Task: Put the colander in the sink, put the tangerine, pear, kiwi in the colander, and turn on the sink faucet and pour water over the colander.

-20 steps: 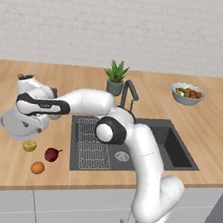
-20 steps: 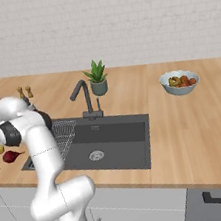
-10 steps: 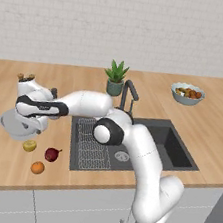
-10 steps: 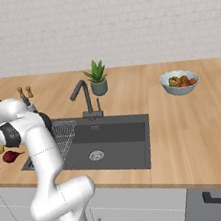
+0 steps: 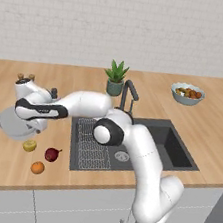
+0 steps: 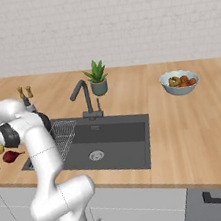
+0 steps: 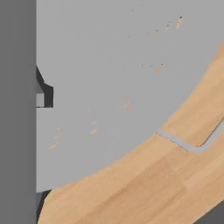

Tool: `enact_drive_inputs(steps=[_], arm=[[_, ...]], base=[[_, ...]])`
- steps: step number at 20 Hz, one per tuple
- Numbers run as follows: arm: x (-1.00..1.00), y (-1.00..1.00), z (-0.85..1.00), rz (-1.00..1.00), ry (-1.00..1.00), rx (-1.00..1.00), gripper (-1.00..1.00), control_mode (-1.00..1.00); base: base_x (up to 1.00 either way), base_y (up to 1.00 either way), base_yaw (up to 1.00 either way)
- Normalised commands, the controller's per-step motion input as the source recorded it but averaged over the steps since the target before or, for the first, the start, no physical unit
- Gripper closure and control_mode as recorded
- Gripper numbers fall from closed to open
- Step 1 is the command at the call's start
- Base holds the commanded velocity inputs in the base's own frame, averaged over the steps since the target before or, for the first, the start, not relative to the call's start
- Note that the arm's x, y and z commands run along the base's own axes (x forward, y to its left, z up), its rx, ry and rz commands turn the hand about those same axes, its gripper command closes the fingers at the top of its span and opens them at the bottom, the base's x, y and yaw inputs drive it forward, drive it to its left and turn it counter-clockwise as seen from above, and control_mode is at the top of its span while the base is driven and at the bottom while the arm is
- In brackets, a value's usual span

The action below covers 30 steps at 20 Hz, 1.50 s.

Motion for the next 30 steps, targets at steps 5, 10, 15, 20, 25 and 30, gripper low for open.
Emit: enact_drive_inputs(steps=[5, 10, 15, 20, 25, 30], arm=[[-0.06, -0.20, 0.27, 0.00, -0.25, 0.19, 1.00, -1.00], [-0.34, -0.29, 0.66, -0.01, -0.04, 0.31, 1.00, -1.00], [-0.41, -0.45, 0.65, -0.15, 0.05, 0.37, 1.00, -1.00], [-0.52, -0.44, 0.60, -0.18, 0.01, 0.28, 1.00, -1.00], [-0.61, -0.26, 0.53, -0.14, 0.05, 0.19, 1.00, -1.00], [-0.58, -0.16, 0.55, -0.04, 0.08, 0.03, 1.00, -1.00]], base=[[0.00, 0.00, 0.00], [0.00, 0.00, 0.00], [0.00, 0.00, 0.00], [0.00, 0.00, 0.00], [0.00, 0.00, 0.00], [0.00, 0.00, 0.00]])
